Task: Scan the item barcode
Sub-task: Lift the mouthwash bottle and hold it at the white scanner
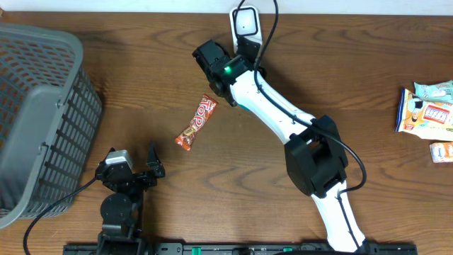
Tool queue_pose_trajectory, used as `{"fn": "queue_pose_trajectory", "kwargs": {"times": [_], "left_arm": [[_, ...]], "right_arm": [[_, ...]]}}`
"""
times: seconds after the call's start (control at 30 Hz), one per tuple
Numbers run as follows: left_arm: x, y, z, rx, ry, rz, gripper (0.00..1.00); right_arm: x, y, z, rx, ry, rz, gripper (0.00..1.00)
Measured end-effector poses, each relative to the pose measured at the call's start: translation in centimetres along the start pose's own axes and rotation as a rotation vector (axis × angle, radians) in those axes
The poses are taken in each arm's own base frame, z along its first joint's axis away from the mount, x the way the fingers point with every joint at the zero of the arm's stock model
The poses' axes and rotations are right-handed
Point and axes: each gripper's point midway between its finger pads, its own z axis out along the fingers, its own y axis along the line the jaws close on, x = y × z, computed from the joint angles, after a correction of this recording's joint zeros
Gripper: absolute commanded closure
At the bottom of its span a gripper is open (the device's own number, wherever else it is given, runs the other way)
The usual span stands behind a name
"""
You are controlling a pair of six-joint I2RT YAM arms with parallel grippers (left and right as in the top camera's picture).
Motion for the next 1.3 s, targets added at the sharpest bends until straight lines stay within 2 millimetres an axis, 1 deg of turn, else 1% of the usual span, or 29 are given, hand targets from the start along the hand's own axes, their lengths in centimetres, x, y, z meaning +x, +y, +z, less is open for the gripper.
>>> {"fn": "queue_pose_trajectory", "kwargs": {"times": [0.2,0.4,0.57,0.87,1.2,1.3], "left_arm": [[0.0,0.0,0.0,0.000,0.000,0.000,0.02],[0.0,0.0,0.0,0.000,0.000,0.000,0.02],[0.0,0.0,0.0,0.000,0.000,0.000,0.02],[0.0,0.0,0.0,0.000,0.000,0.000,0.02],[0.0,0.0,0.0,0.000,0.000,0.000,0.02],[0.0,0.0,0.0,0.000,0.000,0.000,0.02]], "right_arm": [[-0.1,-0.1,-0.3,0.012,-0.025,0.071,0.59],[-0.6,0.2,-1.8,0.037,-0.124,0.070,0.56],[-0.2,0.8,-2.8,0.027,-0.151,0.081,0.56],[-0.1,0.8,-2.8,0.023,-0.152,0.147,0.57],[-1.2,1.1,-2.9,0.016,-0.212,0.227,0.56],[-1.3,1.0,-2.7,0.023,-0.226,0.229,0.55]]}}
